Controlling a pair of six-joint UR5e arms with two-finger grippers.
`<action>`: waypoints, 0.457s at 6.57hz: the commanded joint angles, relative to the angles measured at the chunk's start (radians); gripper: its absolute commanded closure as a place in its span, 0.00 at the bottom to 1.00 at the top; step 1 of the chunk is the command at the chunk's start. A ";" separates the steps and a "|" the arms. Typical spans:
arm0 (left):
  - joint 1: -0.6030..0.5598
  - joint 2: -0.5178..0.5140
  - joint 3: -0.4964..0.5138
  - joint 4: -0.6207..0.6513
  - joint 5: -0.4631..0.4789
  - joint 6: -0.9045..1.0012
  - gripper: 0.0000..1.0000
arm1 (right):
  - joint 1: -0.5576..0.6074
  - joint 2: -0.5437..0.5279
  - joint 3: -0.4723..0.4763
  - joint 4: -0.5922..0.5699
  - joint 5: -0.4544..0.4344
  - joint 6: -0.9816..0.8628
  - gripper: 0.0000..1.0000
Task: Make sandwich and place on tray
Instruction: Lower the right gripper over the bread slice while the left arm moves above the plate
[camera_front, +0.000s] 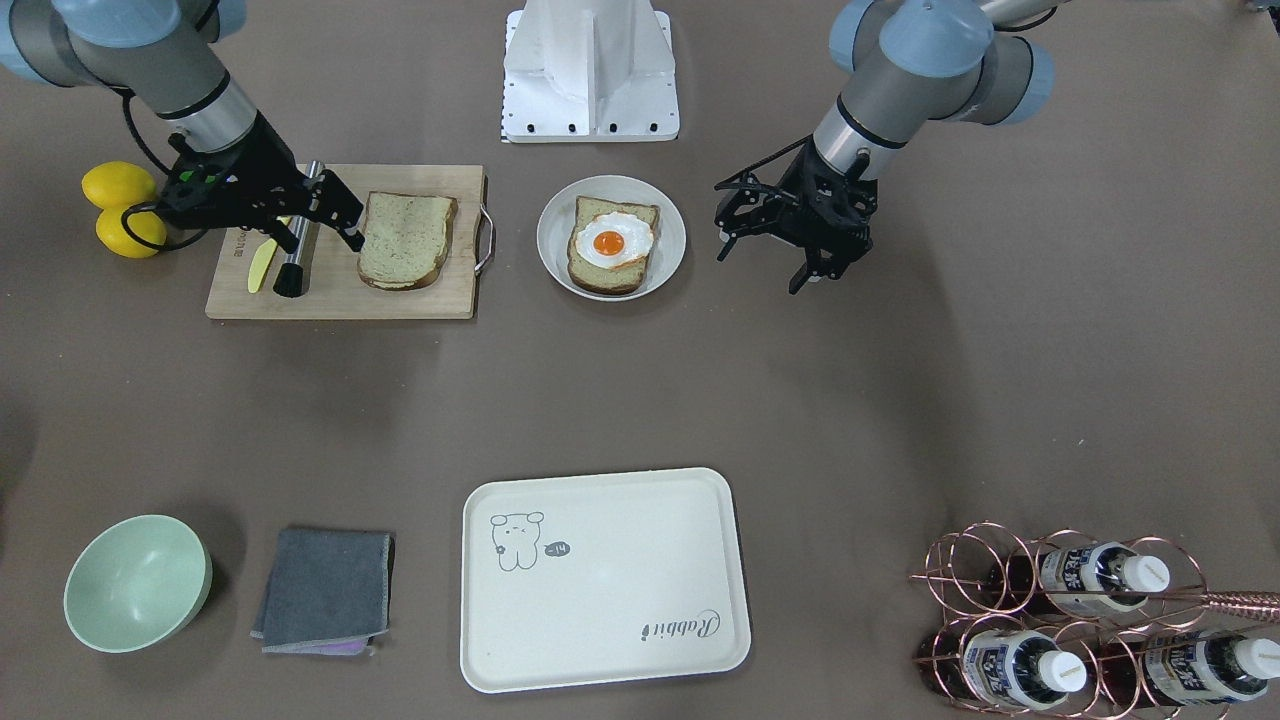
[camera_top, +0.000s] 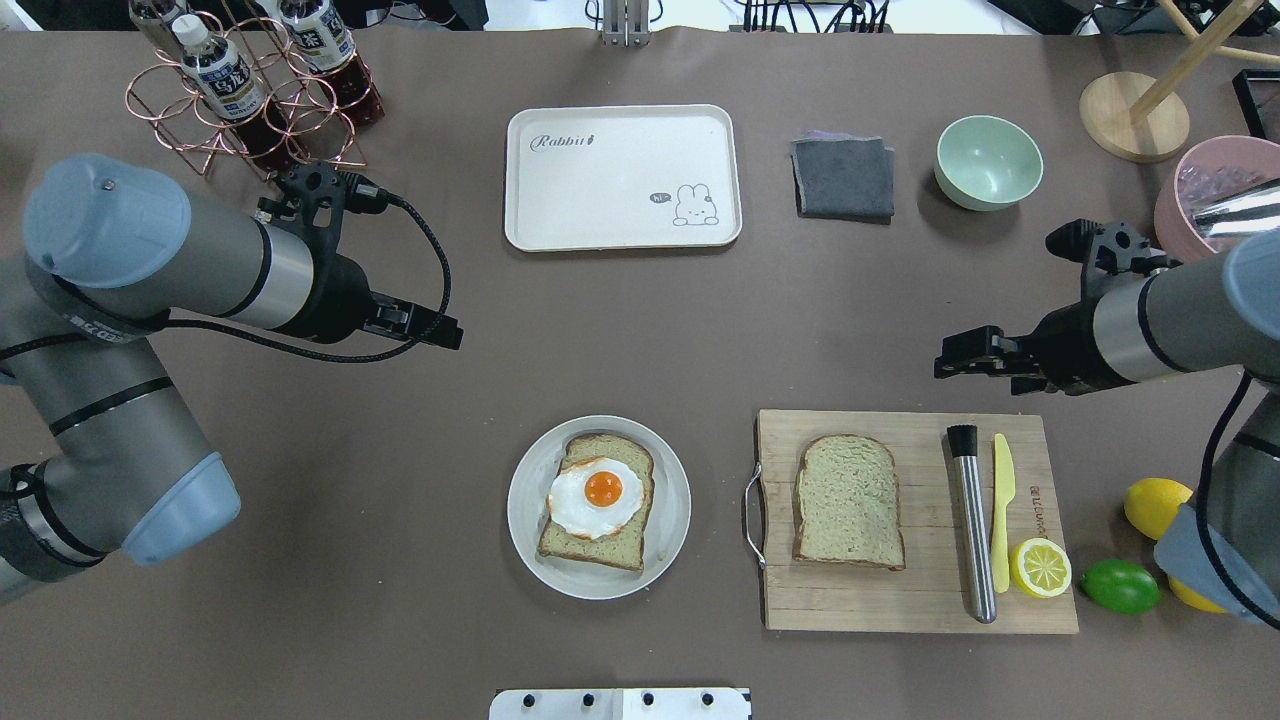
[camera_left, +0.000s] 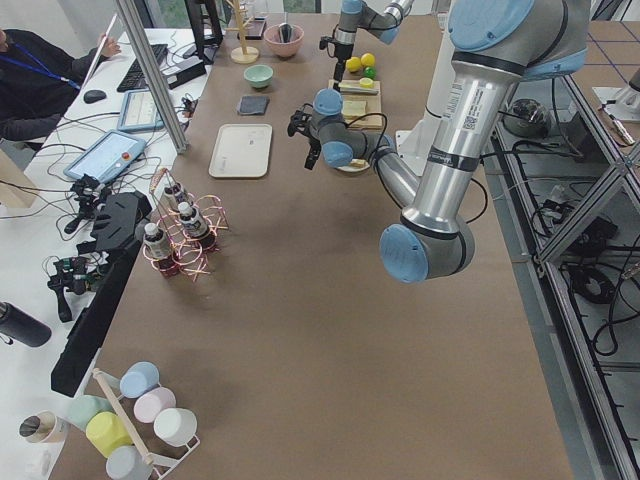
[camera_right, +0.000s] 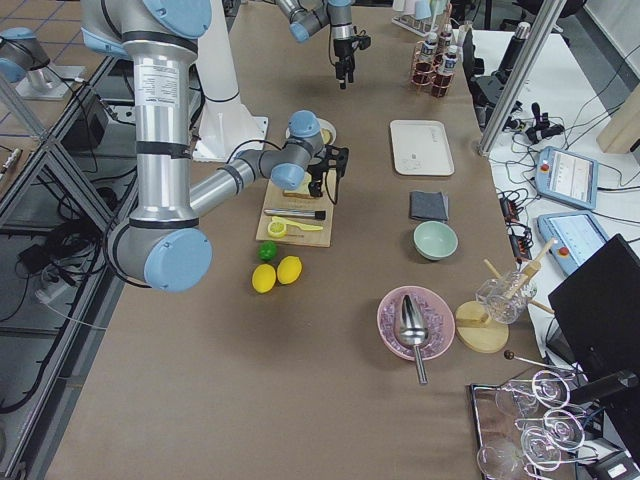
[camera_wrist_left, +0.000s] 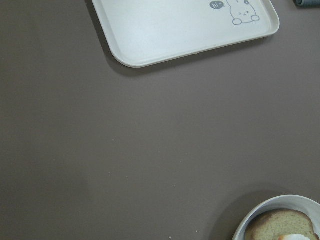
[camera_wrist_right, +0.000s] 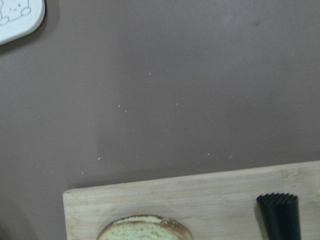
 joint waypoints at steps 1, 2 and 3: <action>0.018 -0.004 0.001 0.000 0.018 -0.001 0.01 | -0.099 -0.057 0.000 0.091 -0.088 0.017 0.02; 0.018 -0.004 -0.002 0.000 0.018 -0.001 0.01 | -0.124 -0.122 -0.009 0.213 -0.099 0.015 0.02; 0.018 -0.004 -0.004 -0.003 0.018 -0.001 0.01 | -0.159 -0.129 -0.032 0.228 -0.148 0.017 0.03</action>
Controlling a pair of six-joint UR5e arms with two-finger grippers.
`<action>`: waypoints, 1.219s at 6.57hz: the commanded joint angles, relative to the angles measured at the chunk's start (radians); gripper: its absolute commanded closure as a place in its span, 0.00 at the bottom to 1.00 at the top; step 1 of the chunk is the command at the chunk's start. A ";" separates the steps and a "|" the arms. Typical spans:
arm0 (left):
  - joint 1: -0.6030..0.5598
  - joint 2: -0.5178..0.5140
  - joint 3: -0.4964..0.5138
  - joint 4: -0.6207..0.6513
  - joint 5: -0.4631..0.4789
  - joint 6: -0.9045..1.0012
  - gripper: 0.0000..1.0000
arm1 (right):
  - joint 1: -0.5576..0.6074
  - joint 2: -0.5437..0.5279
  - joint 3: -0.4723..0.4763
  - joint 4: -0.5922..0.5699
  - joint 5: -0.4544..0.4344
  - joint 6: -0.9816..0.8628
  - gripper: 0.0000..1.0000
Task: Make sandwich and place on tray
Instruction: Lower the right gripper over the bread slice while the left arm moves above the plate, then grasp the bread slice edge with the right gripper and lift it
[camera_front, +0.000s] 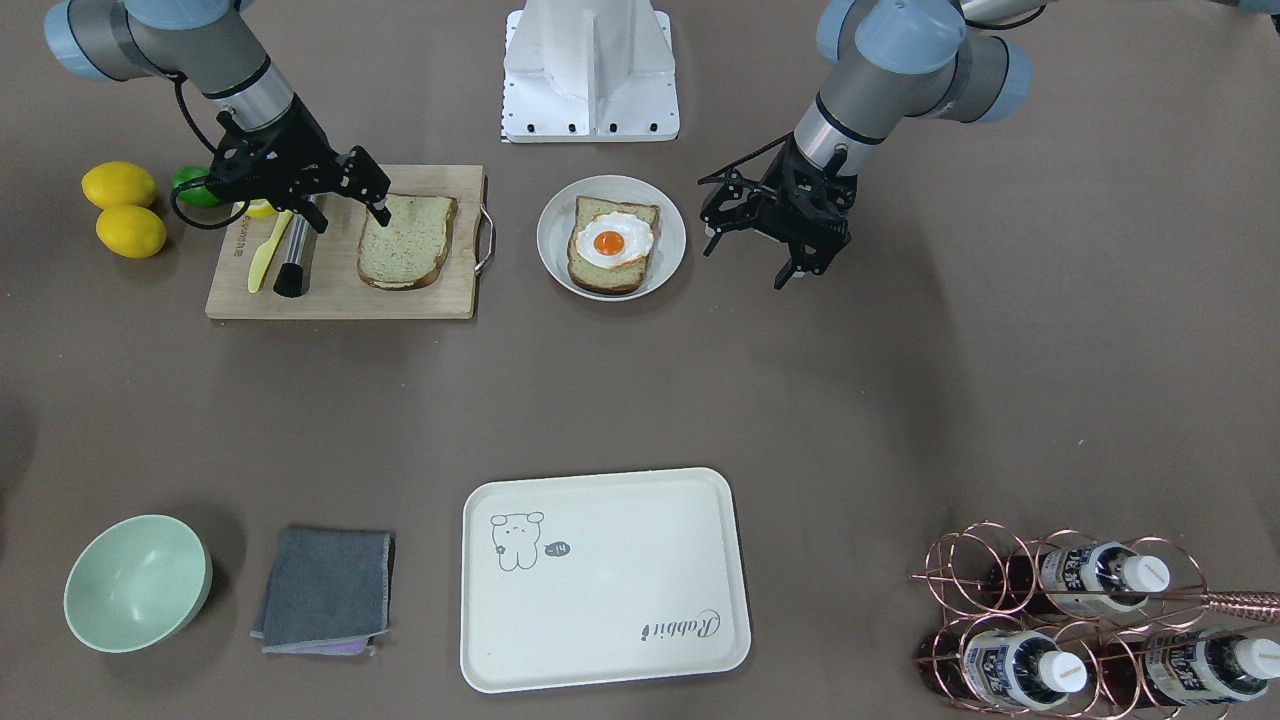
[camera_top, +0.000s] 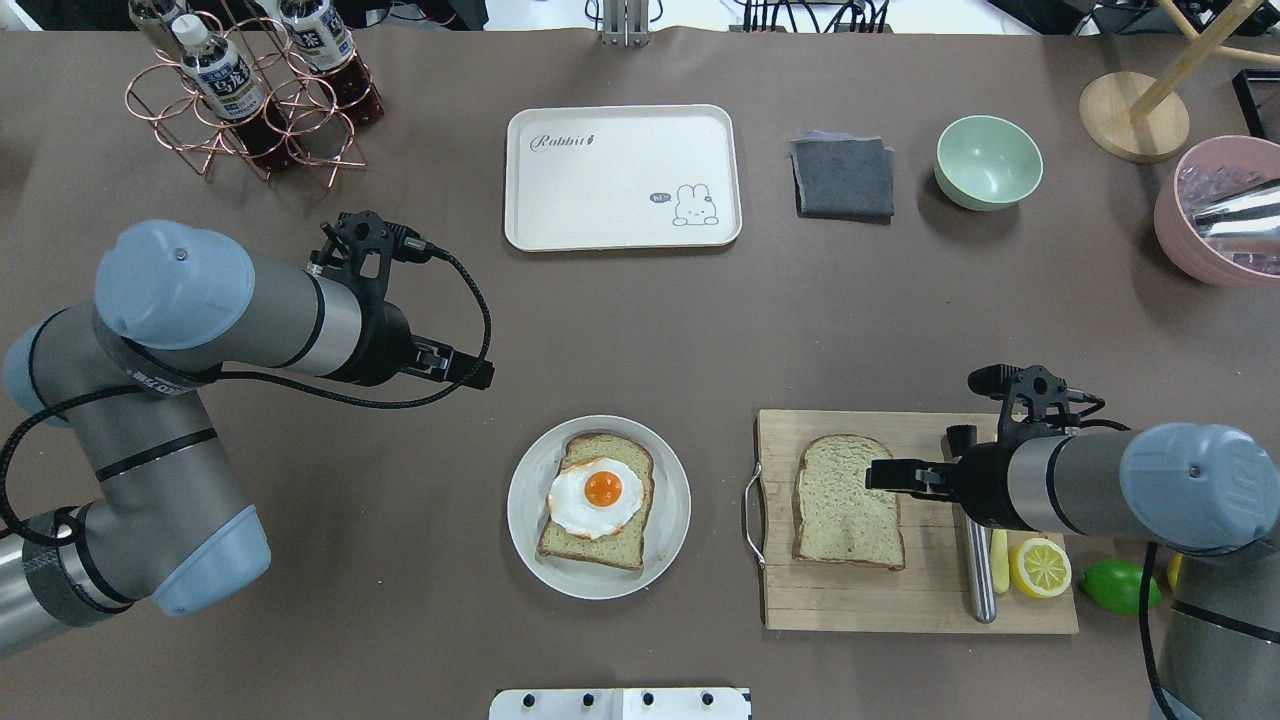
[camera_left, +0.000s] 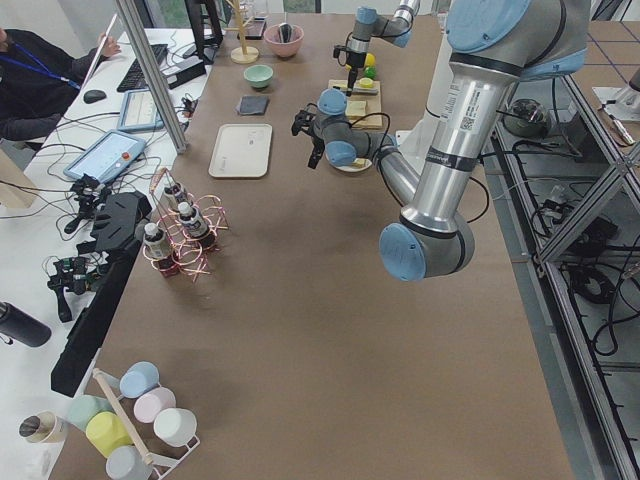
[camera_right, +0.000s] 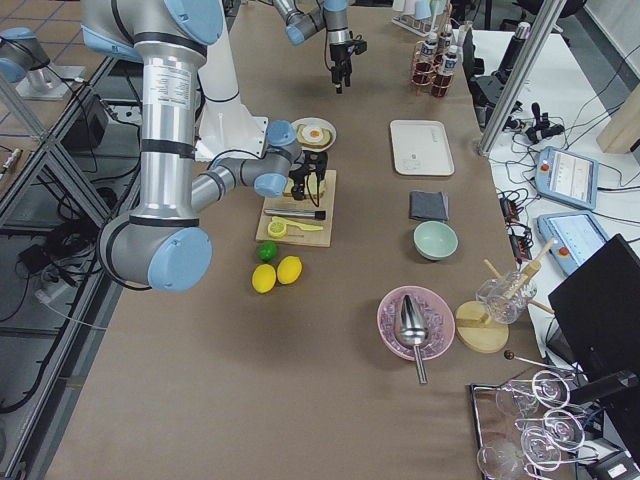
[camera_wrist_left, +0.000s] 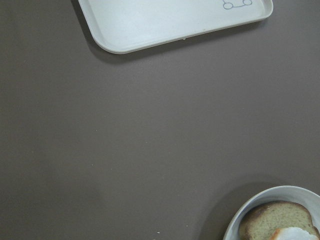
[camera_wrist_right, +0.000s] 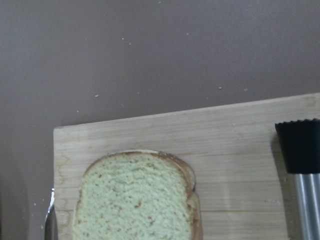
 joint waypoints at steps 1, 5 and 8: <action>0.001 0.000 -0.003 -0.004 0.001 0.000 0.01 | -0.050 -0.023 -0.020 0.049 -0.061 0.002 0.05; 0.001 0.000 -0.007 -0.004 0.001 0.000 0.01 | -0.068 -0.009 -0.022 0.047 -0.070 0.016 0.29; 0.001 0.000 -0.005 -0.004 0.001 0.002 0.01 | -0.099 -0.008 -0.029 0.047 -0.098 0.016 0.35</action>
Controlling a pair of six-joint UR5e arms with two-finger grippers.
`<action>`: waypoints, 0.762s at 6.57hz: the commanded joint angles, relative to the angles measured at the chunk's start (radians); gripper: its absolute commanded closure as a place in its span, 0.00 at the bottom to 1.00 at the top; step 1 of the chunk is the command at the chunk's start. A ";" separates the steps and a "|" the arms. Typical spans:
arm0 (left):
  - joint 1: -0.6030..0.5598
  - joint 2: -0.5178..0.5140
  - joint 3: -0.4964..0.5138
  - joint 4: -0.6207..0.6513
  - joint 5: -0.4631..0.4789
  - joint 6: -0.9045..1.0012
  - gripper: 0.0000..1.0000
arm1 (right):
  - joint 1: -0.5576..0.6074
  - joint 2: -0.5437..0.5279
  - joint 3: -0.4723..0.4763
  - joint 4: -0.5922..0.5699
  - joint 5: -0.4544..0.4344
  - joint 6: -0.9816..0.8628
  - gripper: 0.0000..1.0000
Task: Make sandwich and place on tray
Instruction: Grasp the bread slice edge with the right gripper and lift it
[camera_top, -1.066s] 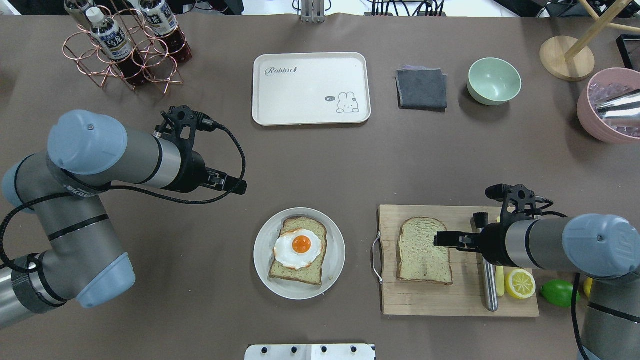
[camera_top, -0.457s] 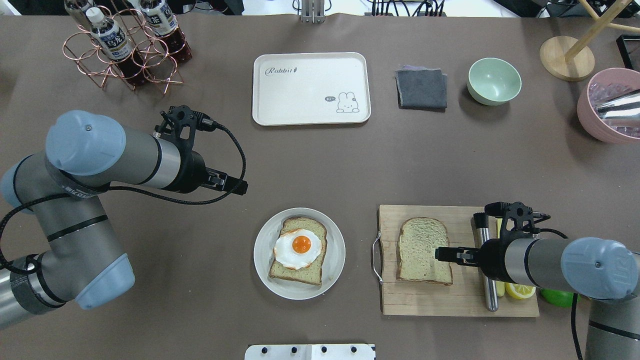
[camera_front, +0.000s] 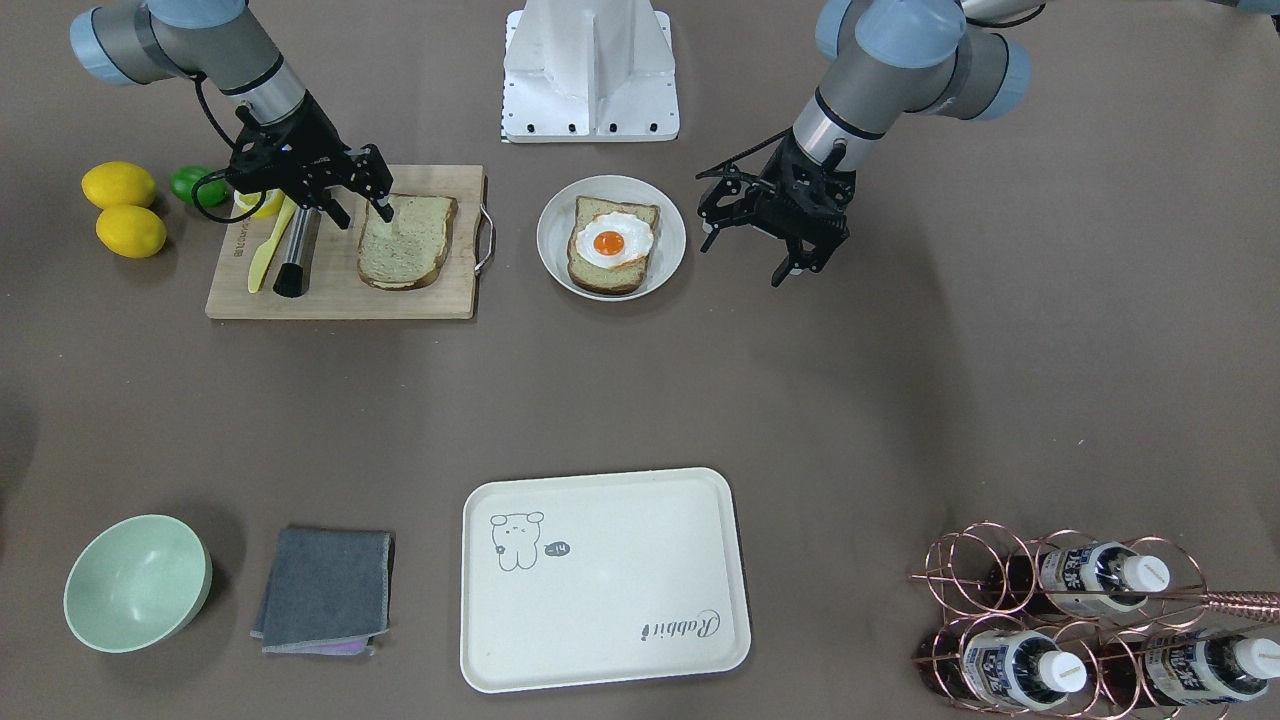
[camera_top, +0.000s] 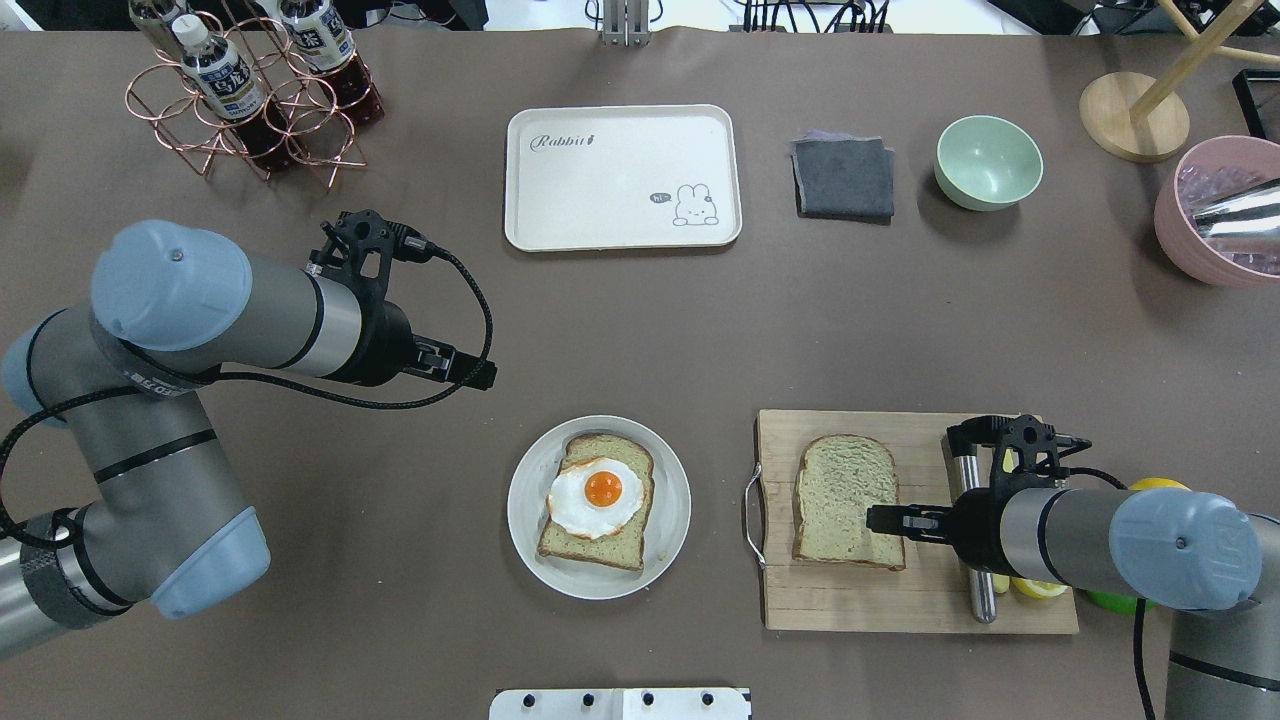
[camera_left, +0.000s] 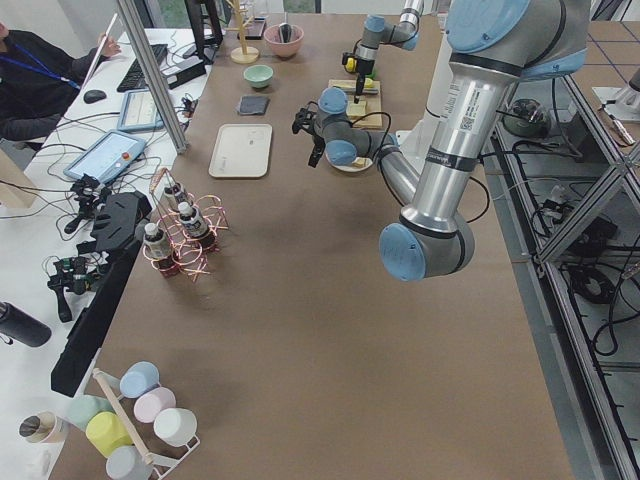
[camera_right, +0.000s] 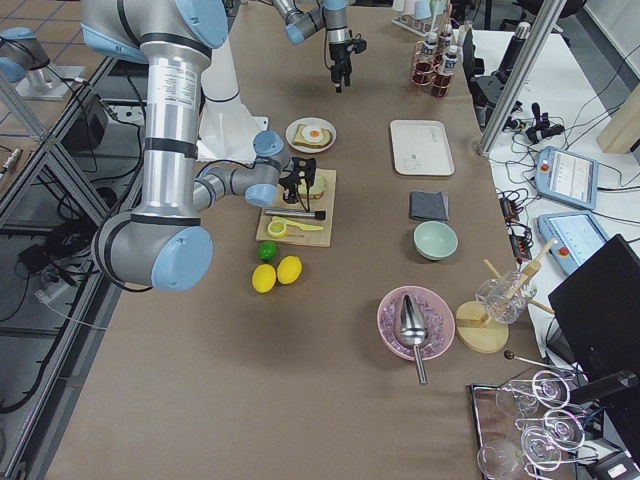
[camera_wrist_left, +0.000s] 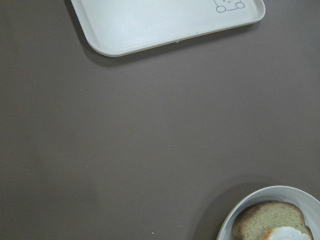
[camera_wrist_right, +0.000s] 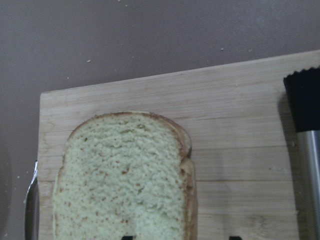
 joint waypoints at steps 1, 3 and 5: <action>0.000 0.000 0.000 0.000 0.000 0.001 0.01 | -0.013 0.002 0.001 -0.002 -0.014 0.003 0.76; -0.002 0.000 0.001 0.000 0.000 0.001 0.01 | -0.033 0.003 -0.001 -0.003 -0.016 -0.001 1.00; -0.003 0.000 0.000 0.000 0.000 0.001 0.01 | -0.015 0.026 0.008 -0.003 -0.011 -0.004 1.00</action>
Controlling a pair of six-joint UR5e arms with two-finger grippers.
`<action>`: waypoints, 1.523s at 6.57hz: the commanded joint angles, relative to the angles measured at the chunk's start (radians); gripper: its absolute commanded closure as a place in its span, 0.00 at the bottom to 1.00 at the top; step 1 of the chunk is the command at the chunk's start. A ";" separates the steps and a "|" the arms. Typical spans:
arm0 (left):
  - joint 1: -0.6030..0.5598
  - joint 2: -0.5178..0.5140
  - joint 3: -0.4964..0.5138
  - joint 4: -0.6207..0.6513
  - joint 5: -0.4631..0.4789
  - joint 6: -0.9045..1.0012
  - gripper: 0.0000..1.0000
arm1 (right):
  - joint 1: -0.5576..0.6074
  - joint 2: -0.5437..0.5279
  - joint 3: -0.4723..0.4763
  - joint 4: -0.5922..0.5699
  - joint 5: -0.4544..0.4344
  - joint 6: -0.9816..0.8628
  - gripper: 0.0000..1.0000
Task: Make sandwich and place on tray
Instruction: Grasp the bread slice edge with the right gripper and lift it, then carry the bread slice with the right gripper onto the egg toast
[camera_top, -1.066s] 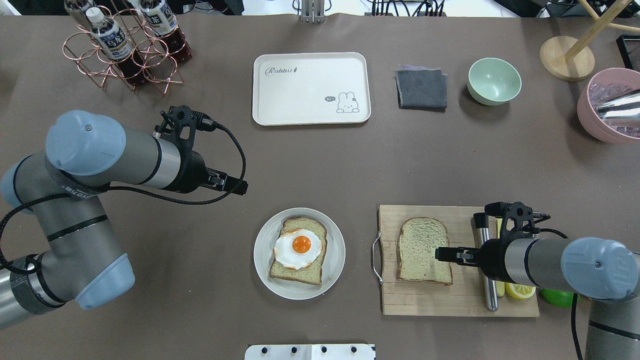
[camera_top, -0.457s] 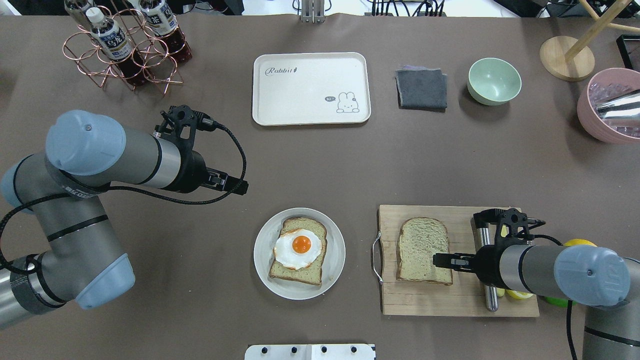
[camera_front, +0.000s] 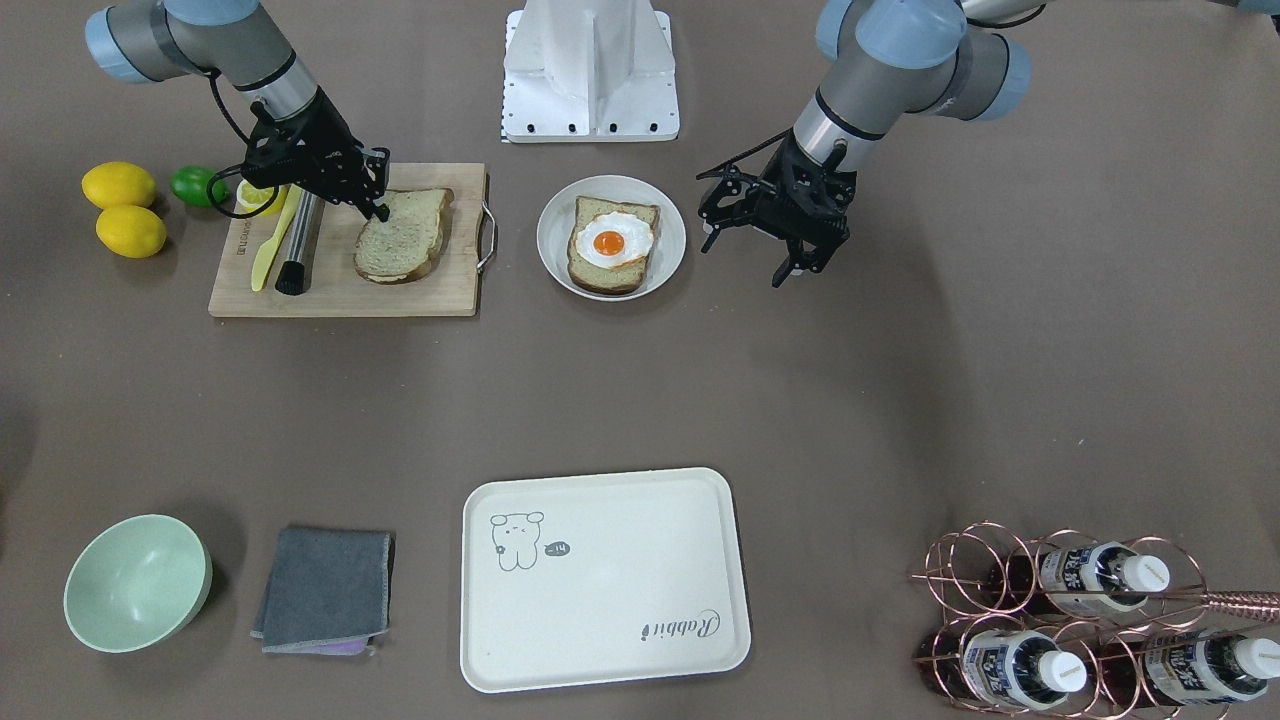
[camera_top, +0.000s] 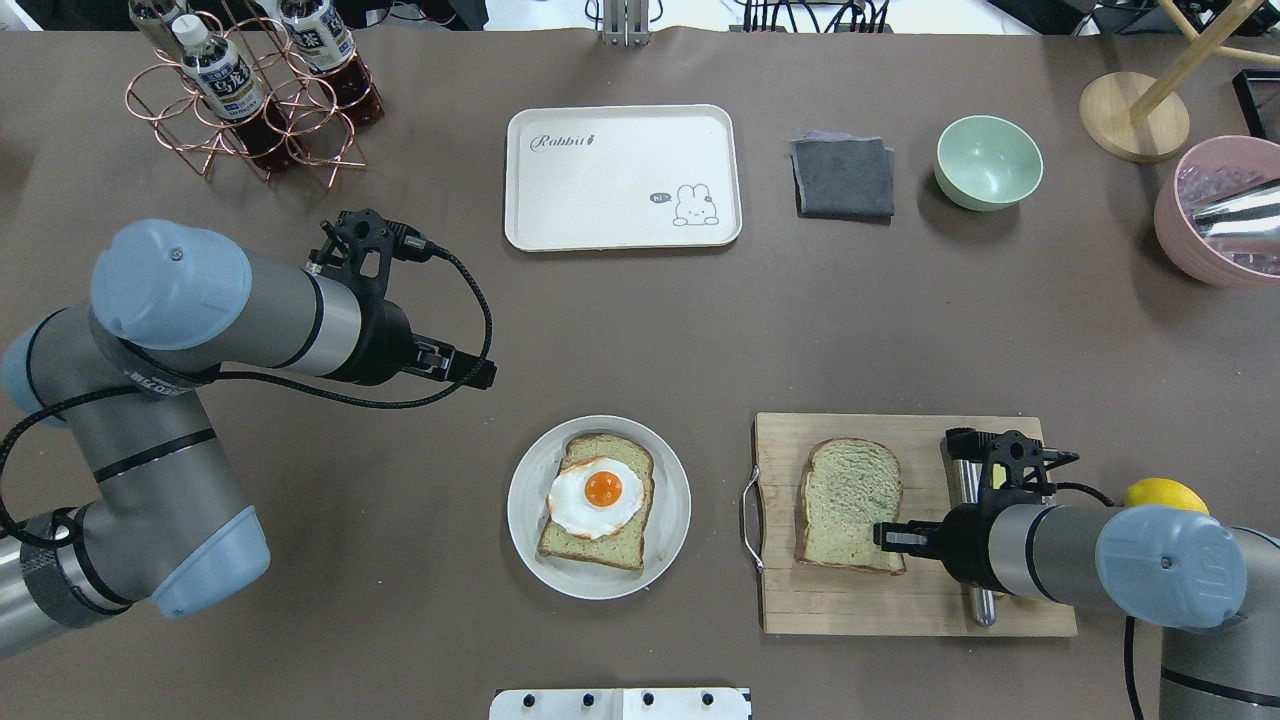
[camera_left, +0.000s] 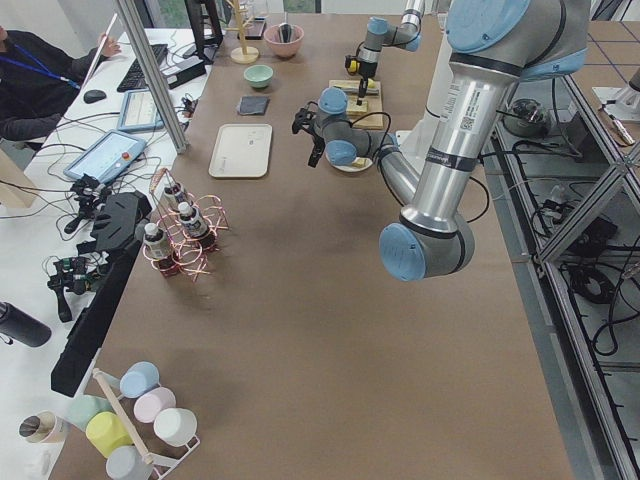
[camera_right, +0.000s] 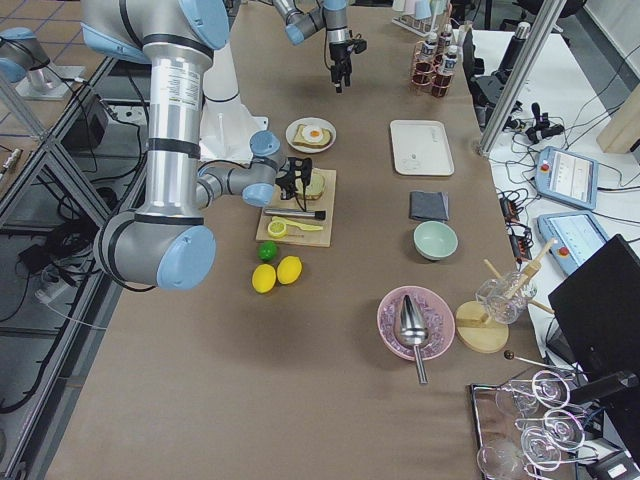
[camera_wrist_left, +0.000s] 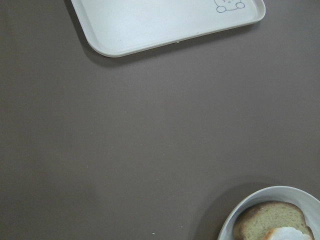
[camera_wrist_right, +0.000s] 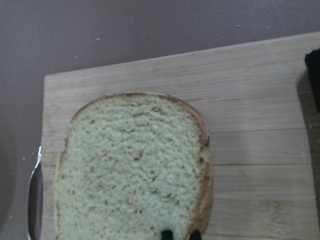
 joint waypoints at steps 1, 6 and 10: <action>-0.001 0.000 -0.001 0.000 -0.002 0.001 0.01 | 0.044 0.014 0.031 0.000 0.015 -0.003 1.00; -0.012 0.012 -0.004 -0.003 -0.011 -0.001 0.01 | 0.071 0.223 0.062 -0.180 0.057 0.004 1.00; -0.050 0.073 -0.010 -0.017 -0.014 -0.002 0.01 | -0.093 0.493 -0.012 -0.356 -0.118 0.114 1.00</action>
